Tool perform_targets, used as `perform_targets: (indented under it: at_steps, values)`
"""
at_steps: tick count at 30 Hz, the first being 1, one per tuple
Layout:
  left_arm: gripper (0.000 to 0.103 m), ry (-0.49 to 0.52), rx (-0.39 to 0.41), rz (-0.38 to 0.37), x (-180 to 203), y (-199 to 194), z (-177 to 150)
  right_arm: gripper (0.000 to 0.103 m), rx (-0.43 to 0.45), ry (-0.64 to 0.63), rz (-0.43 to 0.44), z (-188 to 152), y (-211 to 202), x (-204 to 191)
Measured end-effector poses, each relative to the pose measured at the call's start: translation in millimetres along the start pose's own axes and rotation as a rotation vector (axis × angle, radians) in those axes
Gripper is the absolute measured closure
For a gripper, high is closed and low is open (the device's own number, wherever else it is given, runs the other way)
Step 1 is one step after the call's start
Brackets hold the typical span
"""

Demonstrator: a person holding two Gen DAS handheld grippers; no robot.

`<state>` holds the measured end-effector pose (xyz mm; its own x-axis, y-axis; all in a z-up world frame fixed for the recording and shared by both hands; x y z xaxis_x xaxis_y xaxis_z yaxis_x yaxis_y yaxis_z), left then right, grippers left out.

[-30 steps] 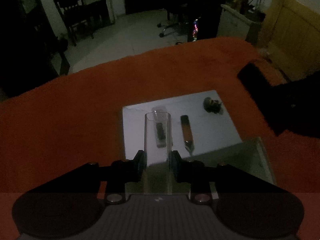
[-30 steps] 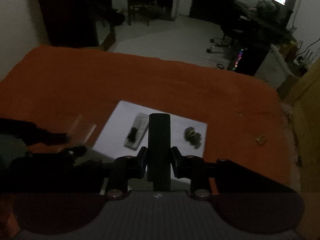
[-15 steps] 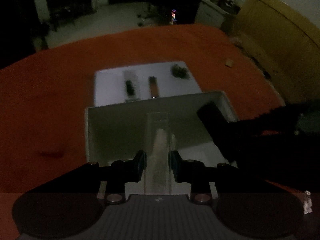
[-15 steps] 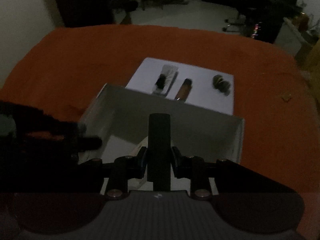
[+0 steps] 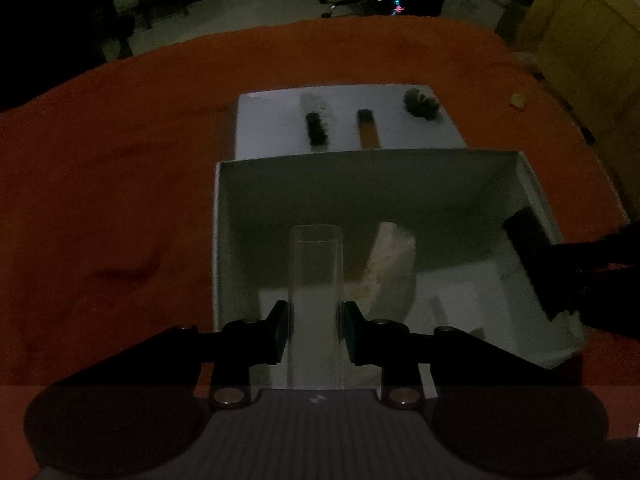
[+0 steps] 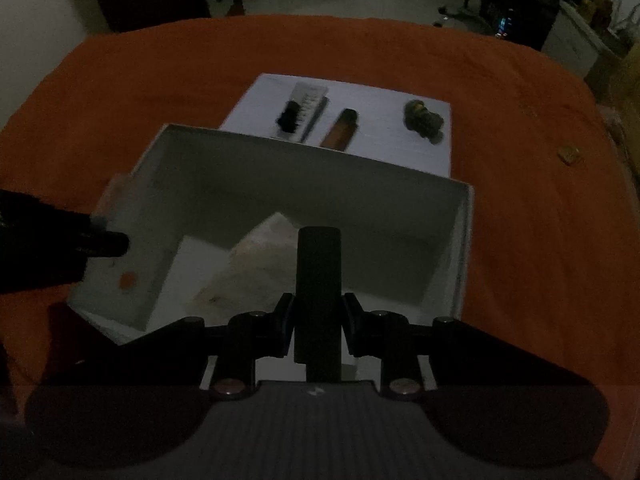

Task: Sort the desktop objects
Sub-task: 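Carry the glass tube with the left tool over the white box while the right tool carries the marker, then lower the glass tube into the box with the left tool while the right tool lowers the marker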

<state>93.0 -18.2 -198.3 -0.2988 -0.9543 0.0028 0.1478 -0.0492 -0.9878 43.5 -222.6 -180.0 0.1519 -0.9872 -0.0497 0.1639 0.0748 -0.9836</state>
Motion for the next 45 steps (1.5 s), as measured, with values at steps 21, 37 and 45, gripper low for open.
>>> perform_targets:
  at_steps: [21,37,45]
  values:
    - [0.078,0.025,-0.057,0.007,5,20,-11,0.075,-0.053,-0.001,0.002,-15,22,13]
    - [0.078,-0.010,-0.022,0.025,20,42,6,0.075,-0.029,0.056,-0.027,8,47,19]
    - [0.078,0.000,0.001,0.022,18,47,11,0.075,-0.026,0.047,0.002,17,53,5]
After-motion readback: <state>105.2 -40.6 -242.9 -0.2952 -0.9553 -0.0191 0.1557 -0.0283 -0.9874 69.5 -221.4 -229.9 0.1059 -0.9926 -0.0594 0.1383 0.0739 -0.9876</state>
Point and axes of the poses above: each gripper's, at about its wrist camera, not at the fingertips, and y roughly the way its jaws point, x to its right, z to its top, the point moved 4 cm from there along y, roughly the way its jaws point, and after that the axes turned 15 degrees about -x, right-handed, at the moved point
